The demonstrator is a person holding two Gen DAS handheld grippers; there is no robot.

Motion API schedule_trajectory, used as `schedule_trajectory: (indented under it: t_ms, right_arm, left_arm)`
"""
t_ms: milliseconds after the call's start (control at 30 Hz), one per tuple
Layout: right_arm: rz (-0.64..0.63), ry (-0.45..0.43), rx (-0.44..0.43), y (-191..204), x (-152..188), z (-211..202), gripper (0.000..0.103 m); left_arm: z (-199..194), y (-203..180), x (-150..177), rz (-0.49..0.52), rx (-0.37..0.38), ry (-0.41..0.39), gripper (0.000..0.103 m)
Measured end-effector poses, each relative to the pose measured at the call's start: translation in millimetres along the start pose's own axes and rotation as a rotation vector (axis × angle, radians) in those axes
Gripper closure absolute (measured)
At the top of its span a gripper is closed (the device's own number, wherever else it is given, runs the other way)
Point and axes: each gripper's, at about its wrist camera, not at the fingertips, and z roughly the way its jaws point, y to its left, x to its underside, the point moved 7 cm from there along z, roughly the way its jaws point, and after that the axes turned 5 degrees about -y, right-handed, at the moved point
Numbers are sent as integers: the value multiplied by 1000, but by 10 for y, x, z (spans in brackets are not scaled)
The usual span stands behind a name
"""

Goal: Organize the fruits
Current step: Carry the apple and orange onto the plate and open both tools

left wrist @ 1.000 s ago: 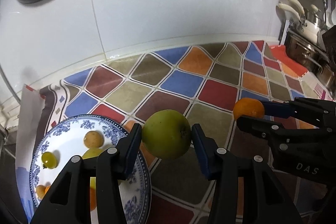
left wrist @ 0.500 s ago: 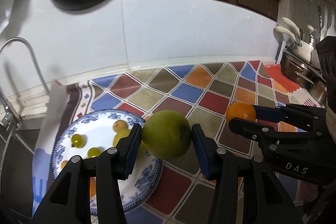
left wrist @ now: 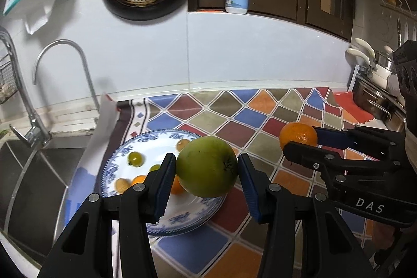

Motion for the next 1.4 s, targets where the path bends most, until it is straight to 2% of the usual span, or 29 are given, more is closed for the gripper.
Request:
schedule_trajectory:
  t_ms: [333,633,1000,1400]
  right_arm:
    - [-16,-21,-22,438,-42,-7,61]
    - [-28,-50,-27,755,-146,73,61]
    - [-48,-30,-31,930,-222,408,61]
    - [-95,34,-46,951,-318,994,61]
  left_arm:
    - [-291,382,18,11,-22,-24,55]
    - [-369,647,-34,29,-26,-50,55]
    - [-159,936,-49,52,-36,-33,55]
    - [337,1140,2,45,-12,25,55]
